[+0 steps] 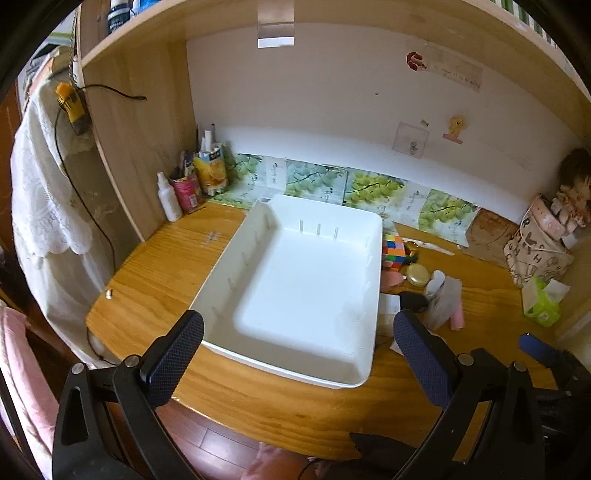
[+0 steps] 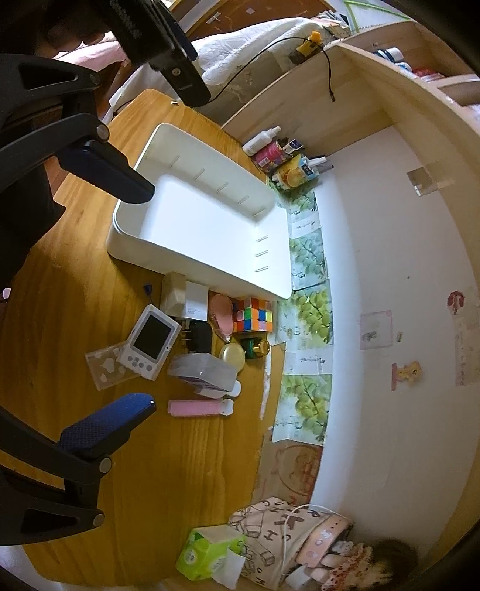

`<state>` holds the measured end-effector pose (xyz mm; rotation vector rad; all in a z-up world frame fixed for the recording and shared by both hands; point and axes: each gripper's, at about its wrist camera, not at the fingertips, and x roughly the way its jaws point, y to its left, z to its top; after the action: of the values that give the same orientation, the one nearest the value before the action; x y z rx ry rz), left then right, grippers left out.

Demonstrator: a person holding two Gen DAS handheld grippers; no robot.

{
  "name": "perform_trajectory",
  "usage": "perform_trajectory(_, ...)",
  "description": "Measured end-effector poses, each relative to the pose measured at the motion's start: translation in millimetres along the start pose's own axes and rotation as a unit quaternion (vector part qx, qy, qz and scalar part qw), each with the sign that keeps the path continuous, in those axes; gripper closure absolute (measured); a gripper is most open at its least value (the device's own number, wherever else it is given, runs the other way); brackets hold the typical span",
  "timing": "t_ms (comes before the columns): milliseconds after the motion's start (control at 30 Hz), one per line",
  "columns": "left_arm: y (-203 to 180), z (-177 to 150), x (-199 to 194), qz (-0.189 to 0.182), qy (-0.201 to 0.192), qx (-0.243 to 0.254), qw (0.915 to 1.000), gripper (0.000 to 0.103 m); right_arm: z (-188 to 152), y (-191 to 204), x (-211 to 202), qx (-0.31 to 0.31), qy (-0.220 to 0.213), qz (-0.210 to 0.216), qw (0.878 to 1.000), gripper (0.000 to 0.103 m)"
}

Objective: Organize rigid objects
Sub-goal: 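Close the left tool on the white tray's rim while the right tool reaches toward the white gadget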

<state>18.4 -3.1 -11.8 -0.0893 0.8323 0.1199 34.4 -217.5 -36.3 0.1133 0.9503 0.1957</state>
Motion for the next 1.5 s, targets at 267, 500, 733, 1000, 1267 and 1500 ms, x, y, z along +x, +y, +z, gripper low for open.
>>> perform_trajectory(267,18.8,21.2,30.4,-0.026,0.023,0.005,0.9994,0.001,13.9,2.3,12.0,0.038,0.000,-0.022,0.999,0.000)
perform_trajectory(500,47.9,46.3,73.1,-0.032,0.067,0.023,0.9970,0.001,27.6,-1.9,31.8,0.105,0.019,-0.040,0.994,0.000)
perform_trajectory(733,74.2,59.8,128.8,-0.020,0.132,0.054,0.9896,0.001,26.9,-12.8,52.1,0.186,0.044,-0.062,0.980,0.000)
perform_trajectory(1000,109.4,56.7,189.9,-0.028,0.223,0.037,0.9738,0.004,22.0,-25.0,64.1,0.237,0.051,-0.096,0.965,0.000)
perform_trajectory(1267,133.1,41.0,237.6,-0.028,0.312,0.011,0.9495,0.009,9.6,-39.1,87.4,0.300,0.087,-0.083,0.946,0.000)
perform_trajectory(1500,137.8,27.8,256.7,-0.029,0.353,0.019,0.9348,0.026,-3.2,-52.1,107.0,0.351,0.113,-0.071,0.927,0.000)
